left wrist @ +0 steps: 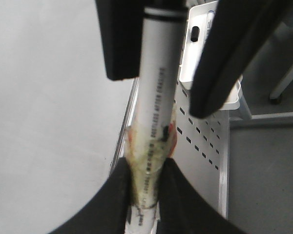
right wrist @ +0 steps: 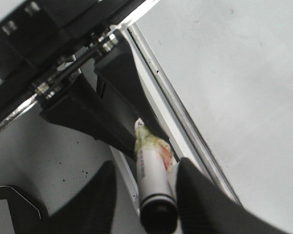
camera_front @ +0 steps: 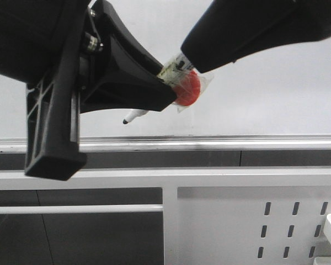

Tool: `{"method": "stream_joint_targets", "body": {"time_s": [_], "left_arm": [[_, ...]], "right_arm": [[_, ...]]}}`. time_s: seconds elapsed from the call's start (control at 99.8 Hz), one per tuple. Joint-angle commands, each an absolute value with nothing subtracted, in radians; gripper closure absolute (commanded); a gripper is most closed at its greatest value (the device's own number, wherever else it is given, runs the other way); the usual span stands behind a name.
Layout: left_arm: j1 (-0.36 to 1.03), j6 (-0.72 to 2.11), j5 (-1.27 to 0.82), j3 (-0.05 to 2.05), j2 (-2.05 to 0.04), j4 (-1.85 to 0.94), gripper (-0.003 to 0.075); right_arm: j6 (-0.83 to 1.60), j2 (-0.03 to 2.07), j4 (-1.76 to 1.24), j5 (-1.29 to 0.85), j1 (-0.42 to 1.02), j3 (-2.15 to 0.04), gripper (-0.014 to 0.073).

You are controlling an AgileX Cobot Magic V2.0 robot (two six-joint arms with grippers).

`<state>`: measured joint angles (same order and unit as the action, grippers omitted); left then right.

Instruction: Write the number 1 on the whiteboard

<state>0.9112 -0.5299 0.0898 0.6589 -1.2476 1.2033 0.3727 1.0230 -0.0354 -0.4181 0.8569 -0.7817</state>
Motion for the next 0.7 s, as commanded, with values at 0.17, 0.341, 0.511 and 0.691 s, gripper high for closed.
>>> {"method": "stream_joint_targets", "body": {"time_s": [0.17, 0.341, 0.511, 0.691], "left_arm": [[0.919, -0.539, 0.15, 0.692, -1.223, 1.186, 0.0628], [0.919, -0.539, 0.138, 0.692, -1.221, 1.18, 0.0311], [0.919, -0.539, 0.052, 0.692, -1.163, 1.108, 0.0241], [0.919, -0.539, -0.065, 0.684, -1.012, 1.004, 0.0277]], "right_arm": [[0.385, 1.016, -0.023, -0.355, 0.857, -0.819, 0.0666], [0.38, 1.016, -0.033, -0.368, 0.857, -0.819, 0.0666], [0.373, 1.003, -0.072, -0.319, 0.855, -0.819, 0.0665], [0.366, 0.957, -0.07, -0.287, 0.851, -0.804, 0.0663]]}}
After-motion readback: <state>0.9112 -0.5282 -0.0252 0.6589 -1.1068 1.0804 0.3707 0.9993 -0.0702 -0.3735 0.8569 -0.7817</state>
